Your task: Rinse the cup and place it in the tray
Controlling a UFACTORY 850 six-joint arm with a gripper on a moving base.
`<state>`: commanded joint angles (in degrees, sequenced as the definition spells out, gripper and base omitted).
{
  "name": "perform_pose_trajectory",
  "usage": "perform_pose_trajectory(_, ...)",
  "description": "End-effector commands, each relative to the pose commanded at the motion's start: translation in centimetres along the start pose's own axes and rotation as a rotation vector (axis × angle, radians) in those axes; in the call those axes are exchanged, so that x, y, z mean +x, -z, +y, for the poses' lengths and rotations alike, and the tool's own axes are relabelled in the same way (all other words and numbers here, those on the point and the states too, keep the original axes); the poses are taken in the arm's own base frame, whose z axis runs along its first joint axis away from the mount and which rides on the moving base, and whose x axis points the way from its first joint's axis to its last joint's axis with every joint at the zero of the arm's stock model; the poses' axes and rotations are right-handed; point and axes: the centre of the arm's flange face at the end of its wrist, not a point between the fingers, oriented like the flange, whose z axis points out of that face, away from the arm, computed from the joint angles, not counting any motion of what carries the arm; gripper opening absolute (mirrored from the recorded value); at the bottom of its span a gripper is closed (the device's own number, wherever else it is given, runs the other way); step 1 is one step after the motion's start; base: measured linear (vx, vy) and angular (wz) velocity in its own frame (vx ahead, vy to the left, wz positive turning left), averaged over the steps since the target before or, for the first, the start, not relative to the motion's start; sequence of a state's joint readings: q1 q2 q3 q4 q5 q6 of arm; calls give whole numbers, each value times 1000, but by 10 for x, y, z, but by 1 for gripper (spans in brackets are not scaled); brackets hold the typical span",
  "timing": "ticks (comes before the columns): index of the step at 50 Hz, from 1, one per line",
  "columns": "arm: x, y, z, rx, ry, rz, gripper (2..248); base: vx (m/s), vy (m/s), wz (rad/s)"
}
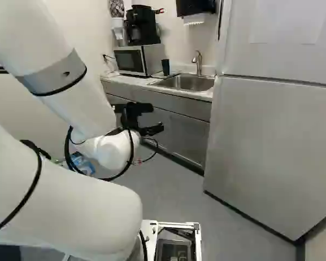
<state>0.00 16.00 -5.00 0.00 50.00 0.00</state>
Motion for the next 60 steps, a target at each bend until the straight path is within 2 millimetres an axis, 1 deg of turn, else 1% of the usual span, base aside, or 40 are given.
perform_pose_trajectory(31, 2, 1, 0, 0, 0, 7, 247, 0, 0, 0)
perform_pose_trajectory(42, 13, -2, 0, 0, 0, 35, 247, 0, 0, 0)
perform_pose_trajectory(60, 35, -13, 0, 0, 0, 62, 247, 0, 0, 0)
